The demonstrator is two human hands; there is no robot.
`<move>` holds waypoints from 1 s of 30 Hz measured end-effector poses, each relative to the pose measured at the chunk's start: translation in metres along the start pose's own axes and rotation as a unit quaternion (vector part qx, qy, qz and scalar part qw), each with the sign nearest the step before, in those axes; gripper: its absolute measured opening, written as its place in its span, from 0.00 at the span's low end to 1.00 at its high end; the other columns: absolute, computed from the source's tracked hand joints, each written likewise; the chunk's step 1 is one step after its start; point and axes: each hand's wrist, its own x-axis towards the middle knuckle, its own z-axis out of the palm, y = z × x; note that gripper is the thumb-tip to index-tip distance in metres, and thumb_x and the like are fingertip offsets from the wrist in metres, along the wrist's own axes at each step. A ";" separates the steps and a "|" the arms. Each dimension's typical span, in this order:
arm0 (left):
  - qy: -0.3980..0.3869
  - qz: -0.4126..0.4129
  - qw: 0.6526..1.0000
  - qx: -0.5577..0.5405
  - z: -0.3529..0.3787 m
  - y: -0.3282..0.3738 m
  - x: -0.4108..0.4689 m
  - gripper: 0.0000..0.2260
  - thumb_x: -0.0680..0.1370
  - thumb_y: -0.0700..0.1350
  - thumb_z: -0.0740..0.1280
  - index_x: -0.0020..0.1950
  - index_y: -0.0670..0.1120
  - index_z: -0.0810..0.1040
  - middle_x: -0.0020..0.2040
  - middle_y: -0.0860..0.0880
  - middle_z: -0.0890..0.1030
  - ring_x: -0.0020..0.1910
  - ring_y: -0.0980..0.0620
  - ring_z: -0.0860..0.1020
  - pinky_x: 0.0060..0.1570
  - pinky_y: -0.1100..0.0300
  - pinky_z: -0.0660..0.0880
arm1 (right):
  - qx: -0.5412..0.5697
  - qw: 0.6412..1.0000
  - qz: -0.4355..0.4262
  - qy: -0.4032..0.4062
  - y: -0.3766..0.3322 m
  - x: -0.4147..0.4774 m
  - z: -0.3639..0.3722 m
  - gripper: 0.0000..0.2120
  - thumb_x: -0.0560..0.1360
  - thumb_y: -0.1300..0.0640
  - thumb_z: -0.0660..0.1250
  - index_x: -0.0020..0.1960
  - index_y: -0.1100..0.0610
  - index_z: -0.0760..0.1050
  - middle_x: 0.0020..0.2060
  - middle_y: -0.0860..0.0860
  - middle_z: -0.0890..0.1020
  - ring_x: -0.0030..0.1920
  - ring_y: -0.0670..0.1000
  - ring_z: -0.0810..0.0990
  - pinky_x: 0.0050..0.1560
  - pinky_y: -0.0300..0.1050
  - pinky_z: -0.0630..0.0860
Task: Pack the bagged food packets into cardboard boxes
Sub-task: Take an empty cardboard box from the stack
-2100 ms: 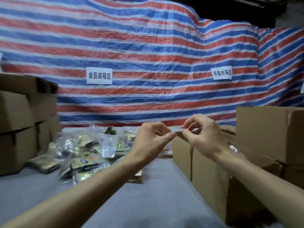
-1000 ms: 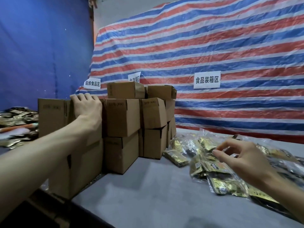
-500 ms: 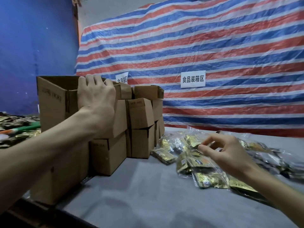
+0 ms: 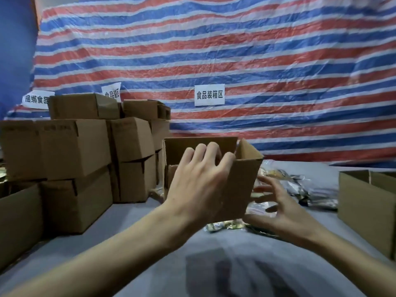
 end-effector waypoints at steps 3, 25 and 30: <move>0.008 0.030 0.994 -0.107 0.031 0.020 -0.005 0.30 0.62 0.46 0.84 0.62 0.44 0.81 0.51 0.42 0.81 0.46 0.43 0.79 0.44 0.49 0.77 | 0.019 0.999 0.050 0.007 0.028 -0.013 -0.016 0.54 0.54 0.33 0.80 0.74 0.38 0.58 0.66 0.41 0.73 0.64 0.40 0.74 0.64 0.47 0.75; -0.174 -0.335 0.582 -0.720 0.181 0.027 -0.084 0.52 0.46 0.63 0.86 0.66 0.47 0.75 0.58 0.46 0.86 0.55 0.47 0.85 0.47 0.59 0.82 | 0.147 0.972 0.158 -0.088 0.112 -0.065 -0.015 0.48 0.59 0.40 0.83 0.73 0.38 0.63 0.62 0.35 0.80 0.64 0.38 0.77 0.63 0.34 0.74; -0.087 -0.365 0.593 -0.713 0.197 0.011 -0.094 0.36 0.55 0.52 0.83 0.61 0.48 0.78 0.53 0.46 0.87 0.49 0.48 0.86 0.40 0.61 0.82 | 0.206 0.942 0.205 0.166 0.127 -0.035 -0.029 0.29 0.72 0.26 0.57 0.54 0.46 0.83 0.55 0.50 0.84 0.56 0.50 0.81 0.56 0.50 0.77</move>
